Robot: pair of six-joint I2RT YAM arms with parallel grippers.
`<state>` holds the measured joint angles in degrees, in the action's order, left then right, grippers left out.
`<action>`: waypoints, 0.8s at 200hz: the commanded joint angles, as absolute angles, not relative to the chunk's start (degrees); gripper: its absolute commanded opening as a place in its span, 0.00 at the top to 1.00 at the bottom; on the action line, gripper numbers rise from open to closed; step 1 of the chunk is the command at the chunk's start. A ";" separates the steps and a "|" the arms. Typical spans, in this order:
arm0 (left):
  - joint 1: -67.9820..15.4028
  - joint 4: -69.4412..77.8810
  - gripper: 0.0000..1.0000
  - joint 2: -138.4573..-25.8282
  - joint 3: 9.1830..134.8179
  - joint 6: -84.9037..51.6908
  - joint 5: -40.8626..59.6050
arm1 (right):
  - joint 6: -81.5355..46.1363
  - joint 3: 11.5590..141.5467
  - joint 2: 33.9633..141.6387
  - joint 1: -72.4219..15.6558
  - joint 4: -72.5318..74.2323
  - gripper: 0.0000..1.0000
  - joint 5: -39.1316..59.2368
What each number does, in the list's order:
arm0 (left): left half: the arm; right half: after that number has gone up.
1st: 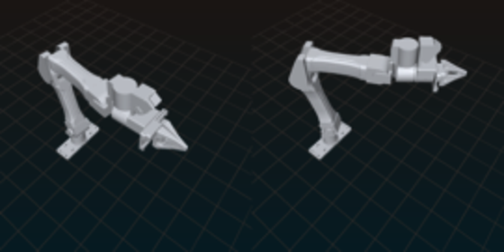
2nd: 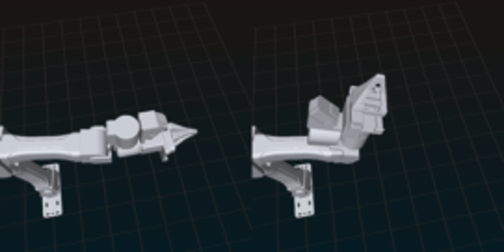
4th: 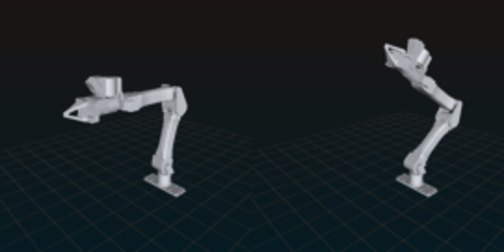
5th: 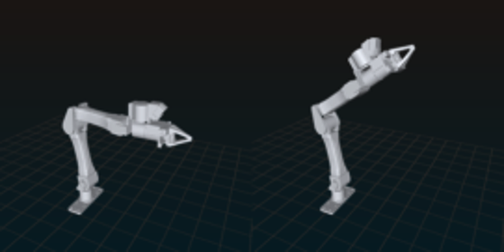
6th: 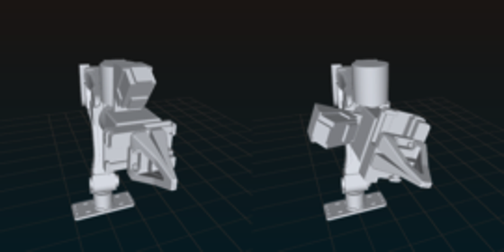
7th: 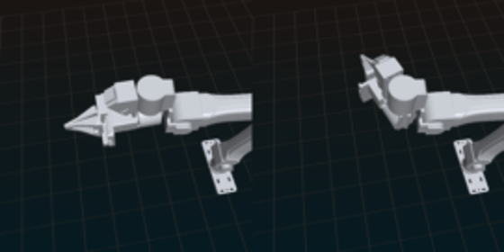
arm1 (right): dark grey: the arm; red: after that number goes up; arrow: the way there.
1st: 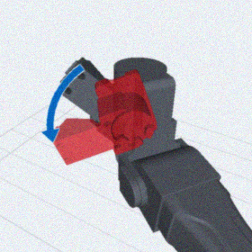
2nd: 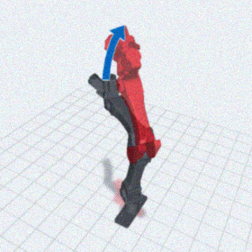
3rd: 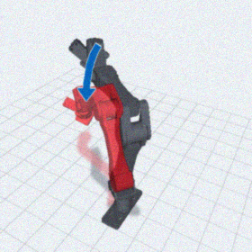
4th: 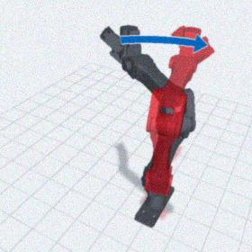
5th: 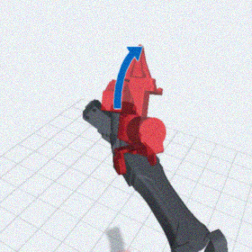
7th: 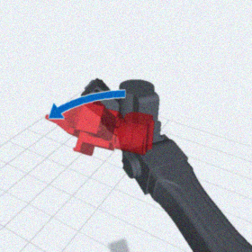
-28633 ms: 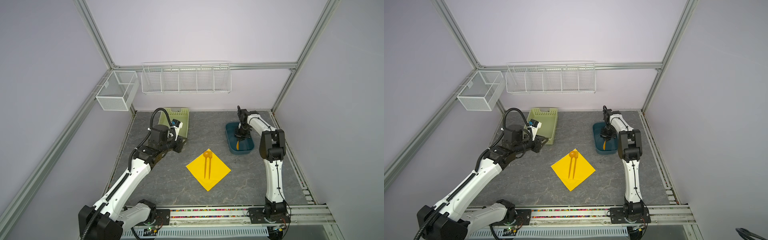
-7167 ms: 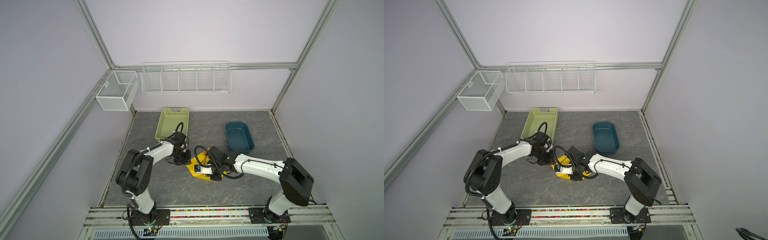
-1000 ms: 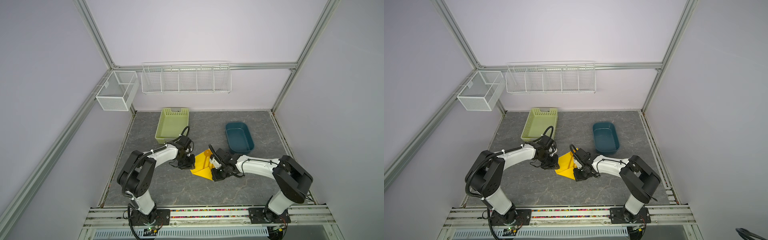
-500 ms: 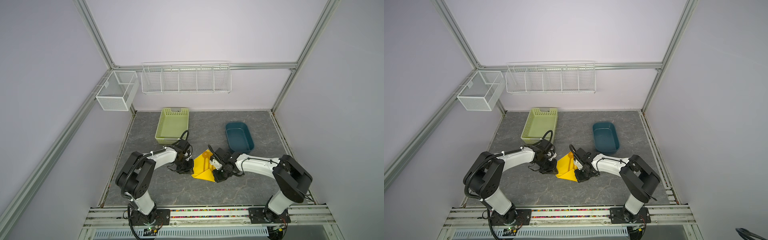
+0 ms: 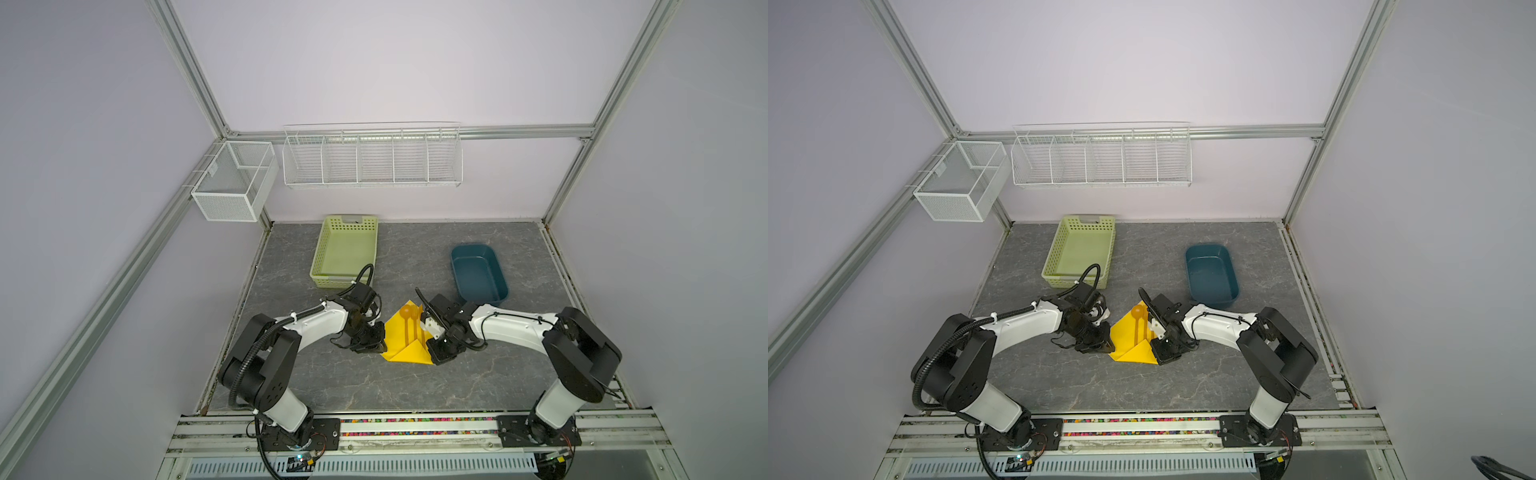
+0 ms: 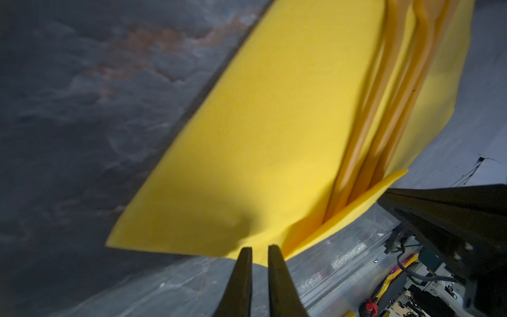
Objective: Place the utensils on the paper napkin and roll it up
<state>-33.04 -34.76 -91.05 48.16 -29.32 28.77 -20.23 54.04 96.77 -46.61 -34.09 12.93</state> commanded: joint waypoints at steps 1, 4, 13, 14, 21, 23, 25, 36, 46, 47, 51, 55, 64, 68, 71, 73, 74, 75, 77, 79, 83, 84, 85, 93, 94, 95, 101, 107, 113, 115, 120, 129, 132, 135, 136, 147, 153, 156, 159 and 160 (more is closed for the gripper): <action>-34.13 -33.40 0.85 -89.39 50.48 -29.55 32.26 | -19.33 54.29 98.46 -46.25 -36.31 0.93 12.17; -34.35 -33.07 0.85 -89.51 50.53 -29.49 32.77 | -19.41 54.31 98.44 -46.23 -36.27 0.93 12.21; -35.01 -32.51 0.85 -89.89 50.78 -29.48 33.98 | -19.59 54.40 98.44 -46.17 -36.20 0.93 12.38; -35.12 -32.47 0.85 -89.95 50.83 -29.46 34.13 | -19.60 54.40 98.44 -46.20 -36.21 0.93 12.39; -35.77 -32.12 0.85 -90.40 51.03 -29.52 34.61 | -19.62 54.40 98.52 -46.18 -36.12 0.93 12.54; -35.95 -32.05 0.85 -90.56 51.06 -29.53 34.62 | -19.65 54.43 98.52 -46.22 -36.08 0.93 12.56; -36.19 -32.01 0.85 -90.65 51.15 -29.53 34.63 | -19.72 54.41 98.53 -46.18 -36.11 0.93 12.54; -37.18 -31.62 0.85 -91.41 51.65 -29.70 34.61 | -19.77 54.41 98.57 -46.23 -36.02 0.93 12.62; -37.89 -30.98 0.85 -91.99 51.89 -29.96 35.06 | -19.88 54.40 98.53 -46.20 -35.99 0.93 12.74; -37.97 -30.92 0.85 -92.05 51.92 -29.96 35.11 | -19.92 54.40 98.53 -46.21 -36.01 0.93 12.74; -38.28 -30.58 0.85 -92.31 51.94 -30.04 35.30 | -19.95 54.40 98.53 -46.16 -36.00 0.93 12.83; -38.55 -30.31 0.85 -92.55 52.08 -30.14 35.47 | -19.95 54.40 98.53 -46.09 -36.03 0.93 12.81; -39.05 -29.61 0.85 -93.18 52.27 -30.26 36.05 | -20.05 54.42 98.45 -46.07 -35.89 0.93 12.83; -39.24 -29.34 0.85 -93.46 52.38 -30.36 36.24 | -20.11 54.40 98.44 -46.06 -35.93 0.93 12.81; -39.41 -29.16 0.85 -93.65 52.47 -30.45 36.40 | -20.12 54.43 98.37 -46.05 -35.90 0.93 12.90; -39.45 -29.09 0.85 -93.81 52.54 -30.49 36.50 | -20.13 54.41 98.36 -46.05 -35.91 0.93 12.89; -39.50 -29.00 0.85 -93.88 52.55 -30.49 36.53 | -20.13 54.41 98.31 -46.05 -35.93 0.93 12.91; -39.53 -28.96 0.85 -93.96 52.55 -30.54 36.55 | -20.13 54.41 98.33 -46.05 -35.94 0.93 12.91; -39.61 -28.82 0.85 -94.13 52.58 -30.55 36.62 | -20.17 54.40 98.34 -46.05 -35.92 0.93 12.87; -39.70 -28.76 0.85 -94.31 52.65 -30.58 36.67 | -20.14 54.40 98.35 -46.05 -35.92 0.93 12.89; -39.77 -28.54 0.85 -94.58 52.69 -30.54 36.83 | -20.17 54.40 98.27 -46.02 -35.94 0.93 12.92; -39.79 -28.51 0.85 -94.62 52.71 -30.56 36.87 | -20.15 54.45 98.22 -46.04 -35.94 0.93 12.92; -39.85 -28.45 0.85 -94.77 52.72 -30.57 36.85 | -20.18 54.43 98.24 -46.05 -35.95 0.93 12.88; -40.03 -28.15 0.85 -95.42 52.75 -30.67 36.77 | -20.16 54.41 98.18 -46.08 -36.02 0.93 12.83; -40.01 -28.14 0.85 -95.52 52.79 -30.67 36.75 | -20.19 54.45 98.18 -46.07 -36.03 0.93 12.83; -40.00 -28.13 0.85 -95.57 52.80 -30.67 36.75 | -20.20 54.43 98.18 -46.10 -36.03 0.93 12.83; -40.01 -28.04 0.85 -96.16 52.75 -30.67 36.77 | -20.21 54.47 98.09 -46.07 -36.11 0.93 12.74; -40.12 -27.95 0.85 -96.60 52.80 -30.67 36.54 | -20.22 54.49 98.03 -46.05 -36.14 0.93 12.59; -40.08 -28.04 0.85 -97.03 52.71 -30.67 36.21 | -20.30 54.50 97.95 -46.05 -36.25 0.93 12.61; -40.08 -28.10 0.85 -97.14 52.71 -30.67 36.12 | -20.30 54.49 97.93 -46.08 -36.27 0.93 12.58; -40.08 -28.35 0.85 -97.47 52.65 -30.59 35.72 | -20.40 54.54 97.83 -46.06 -36.24 0.93 12.55; -40.08 -28.73 0.85 -97.71 52.58 -30.42 35.17 | -20.56 54.58 97.53 -46.07 -36.34 0.92 12.37; -40.08 -28.80 0.85 -97.80 52.50 -30.37 34.96 | -20.69 54.58 97.41 -46.05 -36.31 0.92 12.39; -40.08 -28.94 0.85 -97.90 52.47 -30.33 34.78 | -20.72 54.58 97.31 -46.10 -36.36 0.91 12.35; -40.08 -28.97 0.85 -97.90 52.47 -30.33 34.75 | -20.73 54.58 97.30 -46.08 -36.33 0.91 12.37; -40.08 -29.40 0.85 -98.00 52.09 -30.19 34.03 | -21.12 54.59 96.78 -46.05 -36.38 0.90 12.48; -40.08 -29.44 0.85 -98.01 51.94 -30.18 33.78 | -21.35 54.60 96.48 -46.05 -36.33 0.89 12.63; -40.08 -29.46 0.85 -98.00 51.84 -30.19 33.63 | -21.52 54.58 96.35 -46.04 -36.25 0.89 12.72; -40.08 -29.51 0.85 -98.02 51.73 -30.17 33.54 | -21.64 54.59 96.18 -46.05 -36.25 0.89 12.74; -40.08 -29.52 0.85 -98.01 51.71 -30.16 33.51 | -21.68 54.59 96.16 -46.05 -36.27 0.89 12.74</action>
<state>-39.88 -29.02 -97.62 51.33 -30.35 35.22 -20.58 54.43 97.12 -46.37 -34.57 13.41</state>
